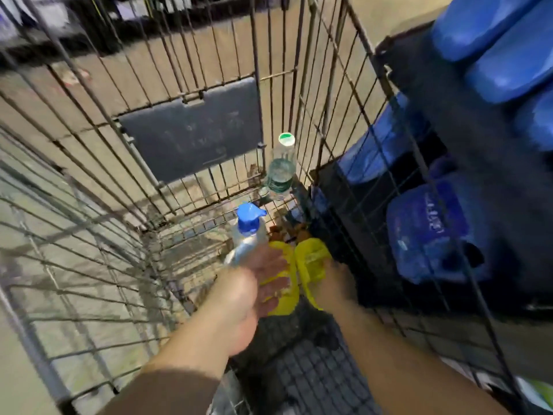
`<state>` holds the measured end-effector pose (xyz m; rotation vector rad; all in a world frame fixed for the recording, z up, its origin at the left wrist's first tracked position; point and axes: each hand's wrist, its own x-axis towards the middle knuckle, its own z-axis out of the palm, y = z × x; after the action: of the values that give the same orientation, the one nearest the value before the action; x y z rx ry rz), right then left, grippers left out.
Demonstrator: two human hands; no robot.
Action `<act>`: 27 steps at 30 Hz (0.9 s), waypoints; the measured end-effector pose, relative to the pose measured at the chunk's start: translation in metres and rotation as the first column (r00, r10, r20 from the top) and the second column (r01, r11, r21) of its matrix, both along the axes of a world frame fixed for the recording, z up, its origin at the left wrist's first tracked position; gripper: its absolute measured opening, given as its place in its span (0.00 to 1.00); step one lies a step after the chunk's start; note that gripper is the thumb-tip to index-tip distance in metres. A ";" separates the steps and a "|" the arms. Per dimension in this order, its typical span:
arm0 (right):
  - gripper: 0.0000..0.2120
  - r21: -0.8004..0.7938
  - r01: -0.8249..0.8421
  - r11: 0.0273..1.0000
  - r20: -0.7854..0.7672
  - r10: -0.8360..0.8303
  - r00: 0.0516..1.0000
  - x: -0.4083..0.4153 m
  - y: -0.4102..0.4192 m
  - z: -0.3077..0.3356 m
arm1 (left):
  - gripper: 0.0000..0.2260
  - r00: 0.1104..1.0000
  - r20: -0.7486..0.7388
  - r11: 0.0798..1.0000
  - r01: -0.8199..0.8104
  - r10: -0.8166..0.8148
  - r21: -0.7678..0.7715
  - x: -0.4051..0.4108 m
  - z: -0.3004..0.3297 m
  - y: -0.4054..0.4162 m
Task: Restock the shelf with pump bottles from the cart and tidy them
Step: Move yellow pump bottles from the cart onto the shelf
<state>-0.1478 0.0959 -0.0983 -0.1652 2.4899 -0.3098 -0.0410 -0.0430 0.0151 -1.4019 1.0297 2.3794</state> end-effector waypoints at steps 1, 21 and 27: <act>0.23 0.039 -0.009 0.999 -0.032 0.011 0.999 0.002 -0.002 -0.011 | 0.19 1.000 0.008 1.000 -0.024 0.024 -0.004 0.000 -0.003 0.001; 0.20 -0.429 0.764 0.481 0.722 -0.325 0.611 0.012 0.036 0.045 | 0.16 0.999 -0.007 0.998 0.034 -0.034 0.046 0.004 0.008 0.006; 0.32 -0.570 0.814 0.112 0.820 0.011 0.573 0.074 0.066 0.157 | 0.24 0.936 -0.069 0.909 0.351 -0.344 0.227 0.038 0.053 0.025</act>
<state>-0.0739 0.1623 0.0591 0.2547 1.1416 -1.8506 -0.0030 -0.0178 0.0678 -1.0095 0.8797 2.1759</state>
